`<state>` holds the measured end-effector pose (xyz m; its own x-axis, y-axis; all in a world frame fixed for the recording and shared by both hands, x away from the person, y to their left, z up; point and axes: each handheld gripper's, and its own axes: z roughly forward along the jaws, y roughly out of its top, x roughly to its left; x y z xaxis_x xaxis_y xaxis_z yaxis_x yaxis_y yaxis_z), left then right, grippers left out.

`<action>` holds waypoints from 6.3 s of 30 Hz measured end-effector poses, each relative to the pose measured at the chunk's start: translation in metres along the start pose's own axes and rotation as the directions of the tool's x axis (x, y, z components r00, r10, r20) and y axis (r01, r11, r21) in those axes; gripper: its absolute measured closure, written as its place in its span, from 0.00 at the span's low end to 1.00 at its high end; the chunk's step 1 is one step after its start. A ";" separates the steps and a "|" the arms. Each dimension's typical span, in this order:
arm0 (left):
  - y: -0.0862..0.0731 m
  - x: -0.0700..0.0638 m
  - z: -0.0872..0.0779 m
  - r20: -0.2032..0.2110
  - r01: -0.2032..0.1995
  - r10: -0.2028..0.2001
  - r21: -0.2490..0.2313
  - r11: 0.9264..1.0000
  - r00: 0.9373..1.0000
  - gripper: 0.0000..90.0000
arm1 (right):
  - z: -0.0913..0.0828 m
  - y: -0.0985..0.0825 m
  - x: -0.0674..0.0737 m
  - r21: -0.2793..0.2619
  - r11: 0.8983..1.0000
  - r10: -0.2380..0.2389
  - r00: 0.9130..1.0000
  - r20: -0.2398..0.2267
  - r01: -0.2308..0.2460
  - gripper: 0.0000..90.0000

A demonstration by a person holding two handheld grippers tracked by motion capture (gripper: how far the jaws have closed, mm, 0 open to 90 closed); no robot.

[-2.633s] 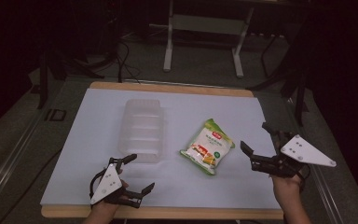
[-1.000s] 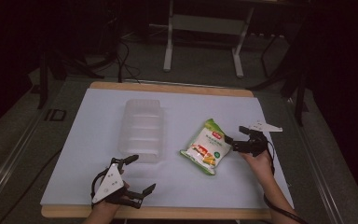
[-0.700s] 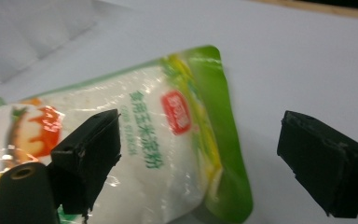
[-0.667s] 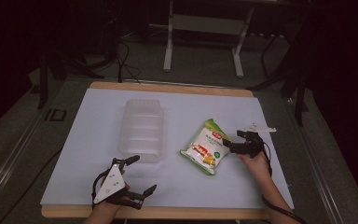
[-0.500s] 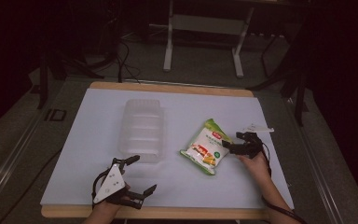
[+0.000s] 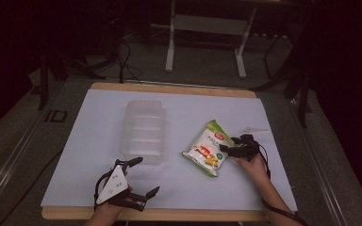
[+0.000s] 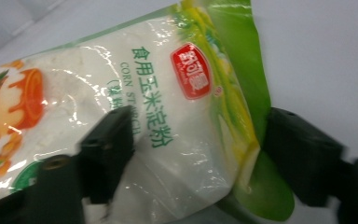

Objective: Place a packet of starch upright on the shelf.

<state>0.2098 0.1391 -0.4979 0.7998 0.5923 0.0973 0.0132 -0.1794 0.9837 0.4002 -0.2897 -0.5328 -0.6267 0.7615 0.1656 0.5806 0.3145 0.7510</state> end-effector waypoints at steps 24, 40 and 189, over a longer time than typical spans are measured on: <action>0.000 0.000 -0.001 -0.003 0.005 -0.005 0.005 1.000 1.000 0.00 | -0.018 0.015 0.016 -0.040 0.995 -0.092 0.995 0.045 0.094 0.96; 0.000 0.001 0.000 -0.016 0.009 -0.009 0.015 1.000 1.000 0.00 | -0.048 0.034 0.047 -0.144 0.967 -0.208 0.978 0.019 0.208 0.96; 0.154 0.144 0.061 0.173 -0.054 0.050 0.023 0.998 0.984 0.88 | -0.170 0.045 0.113 -0.491 0.859 -0.260 0.951 -0.166 0.149 0.17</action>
<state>0.3642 0.1488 -0.3418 0.8913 0.4377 0.1183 -0.0168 -0.2290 0.9733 0.2670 -0.2862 -0.3717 -0.8335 0.5483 0.0684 0.1500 0.1055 0.9830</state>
